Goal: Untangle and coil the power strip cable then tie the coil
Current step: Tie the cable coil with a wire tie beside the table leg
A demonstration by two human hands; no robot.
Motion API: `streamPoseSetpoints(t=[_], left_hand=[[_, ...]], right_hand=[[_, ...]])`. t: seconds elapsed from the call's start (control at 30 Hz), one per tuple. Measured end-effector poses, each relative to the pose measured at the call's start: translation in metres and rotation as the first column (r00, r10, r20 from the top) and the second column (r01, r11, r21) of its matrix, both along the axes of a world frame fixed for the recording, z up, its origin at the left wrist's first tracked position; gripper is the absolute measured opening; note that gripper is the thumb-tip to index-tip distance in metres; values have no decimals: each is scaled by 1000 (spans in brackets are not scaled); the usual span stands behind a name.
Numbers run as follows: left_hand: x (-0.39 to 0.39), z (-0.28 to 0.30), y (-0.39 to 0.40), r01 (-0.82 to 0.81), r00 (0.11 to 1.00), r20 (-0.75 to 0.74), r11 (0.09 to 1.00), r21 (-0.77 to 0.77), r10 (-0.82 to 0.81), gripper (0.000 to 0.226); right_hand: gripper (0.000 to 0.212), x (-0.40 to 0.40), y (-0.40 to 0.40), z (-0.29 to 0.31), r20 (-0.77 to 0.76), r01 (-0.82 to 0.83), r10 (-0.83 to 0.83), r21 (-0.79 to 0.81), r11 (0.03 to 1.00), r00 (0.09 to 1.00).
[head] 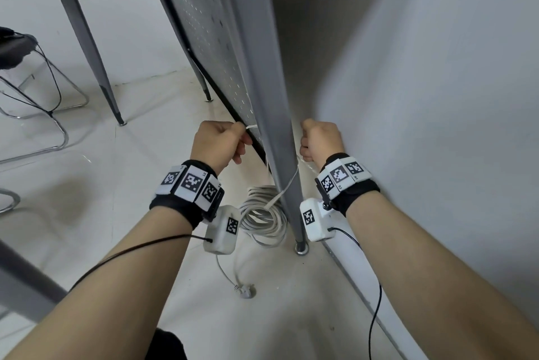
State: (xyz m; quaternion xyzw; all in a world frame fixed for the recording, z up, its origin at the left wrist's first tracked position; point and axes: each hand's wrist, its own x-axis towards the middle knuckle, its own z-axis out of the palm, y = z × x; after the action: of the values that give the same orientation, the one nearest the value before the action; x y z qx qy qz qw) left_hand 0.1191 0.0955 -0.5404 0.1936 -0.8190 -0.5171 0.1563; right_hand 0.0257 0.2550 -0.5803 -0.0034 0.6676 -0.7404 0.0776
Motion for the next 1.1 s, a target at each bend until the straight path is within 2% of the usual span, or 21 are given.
streamPoseSetpoints(t=[0.13,0.3,0.47,0.8,1.1], left_hand=[[-6,-7,-3,-16,1000,-18,1000,19,16,24],[-11,-14,-8,-57,996,-64,998,-29,55,16],[-13,-14,-8,-63,995,-80,996,-63,58,14],[-9,8,7,-94,995,-35,992,-82,91,30],[17,49,28,-82,989,115,990,-114,95,29]], right_hand=[[39,4,1,-2,-57,46,-42,72,996,997],[43,12,7,-4,-93,86,-71,178,980,993],[27,25,6,0,-99,120,-93,305,945,991],[21,42,10,25,-132,142,-107,295,945,985],[30,71,16,64,-29,129,-126,237,963,992]])
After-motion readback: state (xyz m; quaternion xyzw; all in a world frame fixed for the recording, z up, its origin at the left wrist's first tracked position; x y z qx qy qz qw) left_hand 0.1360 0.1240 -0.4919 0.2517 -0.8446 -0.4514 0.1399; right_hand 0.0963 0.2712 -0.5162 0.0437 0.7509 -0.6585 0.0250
